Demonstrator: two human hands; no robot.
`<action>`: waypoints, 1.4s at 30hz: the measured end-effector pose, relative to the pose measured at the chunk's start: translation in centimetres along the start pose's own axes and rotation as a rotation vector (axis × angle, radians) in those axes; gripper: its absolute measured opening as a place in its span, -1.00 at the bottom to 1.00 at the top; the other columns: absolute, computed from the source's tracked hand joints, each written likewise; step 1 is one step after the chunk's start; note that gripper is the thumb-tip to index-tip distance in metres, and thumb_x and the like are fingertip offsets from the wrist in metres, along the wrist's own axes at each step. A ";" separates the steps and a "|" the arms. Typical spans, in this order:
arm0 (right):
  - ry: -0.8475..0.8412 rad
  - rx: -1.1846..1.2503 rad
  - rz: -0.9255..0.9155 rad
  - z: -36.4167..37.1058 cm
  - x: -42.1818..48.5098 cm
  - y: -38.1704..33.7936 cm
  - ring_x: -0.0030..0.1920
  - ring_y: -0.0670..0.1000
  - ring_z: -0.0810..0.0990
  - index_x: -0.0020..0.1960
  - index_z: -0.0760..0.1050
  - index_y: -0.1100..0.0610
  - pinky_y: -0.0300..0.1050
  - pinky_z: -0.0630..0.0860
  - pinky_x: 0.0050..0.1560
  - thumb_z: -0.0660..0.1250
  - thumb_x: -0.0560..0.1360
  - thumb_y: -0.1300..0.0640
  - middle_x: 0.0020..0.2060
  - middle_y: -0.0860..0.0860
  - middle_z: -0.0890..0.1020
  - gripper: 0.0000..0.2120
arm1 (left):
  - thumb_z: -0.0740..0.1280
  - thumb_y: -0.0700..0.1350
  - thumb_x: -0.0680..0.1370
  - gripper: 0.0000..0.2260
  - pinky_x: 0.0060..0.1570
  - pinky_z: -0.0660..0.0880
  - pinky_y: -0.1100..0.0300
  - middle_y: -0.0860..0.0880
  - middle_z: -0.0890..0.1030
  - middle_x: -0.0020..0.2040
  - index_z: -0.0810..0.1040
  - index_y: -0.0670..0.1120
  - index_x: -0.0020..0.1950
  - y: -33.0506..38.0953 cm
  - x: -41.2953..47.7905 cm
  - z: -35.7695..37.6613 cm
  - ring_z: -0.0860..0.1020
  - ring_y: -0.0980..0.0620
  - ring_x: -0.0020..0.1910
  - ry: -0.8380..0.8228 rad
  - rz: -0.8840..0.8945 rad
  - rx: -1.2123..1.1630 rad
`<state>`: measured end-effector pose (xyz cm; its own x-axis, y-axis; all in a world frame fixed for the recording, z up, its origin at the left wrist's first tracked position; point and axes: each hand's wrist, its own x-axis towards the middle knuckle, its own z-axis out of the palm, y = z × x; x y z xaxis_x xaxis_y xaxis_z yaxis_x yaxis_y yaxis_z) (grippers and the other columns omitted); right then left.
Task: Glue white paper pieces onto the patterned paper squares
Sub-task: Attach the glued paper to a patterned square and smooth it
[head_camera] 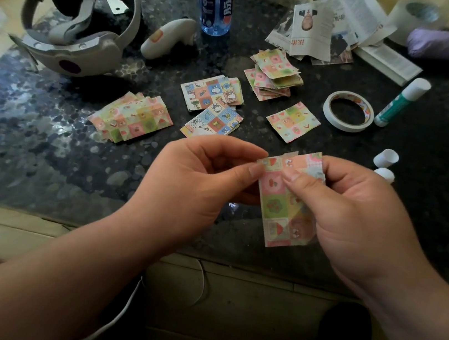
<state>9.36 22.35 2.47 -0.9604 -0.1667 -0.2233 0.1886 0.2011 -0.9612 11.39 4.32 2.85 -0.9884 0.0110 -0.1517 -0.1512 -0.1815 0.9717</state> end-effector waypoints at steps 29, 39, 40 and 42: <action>-0.002 0.017 -0.002 0.3 0.5 0.7 -0.09 0.03 0.76 -0.04 0.73 0.09 0.18 0.69 -0.02 0.43 0.55 0.08 -0.16 0.04 0.76 -0.88 | 0.37 -0.42 0.53 -0.84 -0.20 0.69 -0.01 -0.17 0.71 -0.24 0.62 -0.20 -0.15 0.0 0.4 -0.4 0.72 -0.14 -0.24 0.091 -0.040 0.004; 0.014 -0.008 -0.037 0.5 0.5 0.9 -0.12 0.04 0.76 -0.08 0.73 0.10 0.21 0.69 -0.06 0.44 0.54 0.08 -0.19 0.04 0.76 -0.87 | 0.44 -0.27 0.43 -0.96 -0.26 0.68 0.10 -0.24 0.70 -0.21 0.61 -0.22 -0.16 0.2 0.7 -0.5 0.69 -0.11 -0.28 0.079 -0.163 -0.071; 0.013 -0.006 -0.037 0.4 0.5 0.9 -0.12 0.04 0.76 -0.09 0.73 0.10 0.21 0.69 -0.06 0.44 0.54 0.08 -0.19 0.04 0.76 -0.88 | 0.44 -0.26 0.42 -0.92 -0.25 0.68 0.11 -0.24 0.70 -0.21 0.60 -0.23 -0.14 0.2 0.8 -0.5 0.69 -0.10 -0.28 0.071 -0.188 -0.093; 0.014 -0.004 -0.038 0.4 0.5 0.9 -0.12 0.04 0.76 -0.08 0.73 0.10 0.21 0.69 -0.05 0.44 0.55 0.09 -0.19 0.04 0.76 -0.88 | 0.45 -0.23 0.38 -0.83 -0.22 0.68 0.11 -0.23 0.70 -0.19 0.59 -0.25 -0.08 0.3 0.9 -0.6 0.70 -0.08 -0.26 0.042 -0.254 -0.163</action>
<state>9.16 22.04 1.47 -0.9696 -0.1605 -0.1848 0.1516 0.1989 -0.9682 10.50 3.66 2.90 -0.9171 0.0360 -0.3971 -0.3855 -0.3336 0.8603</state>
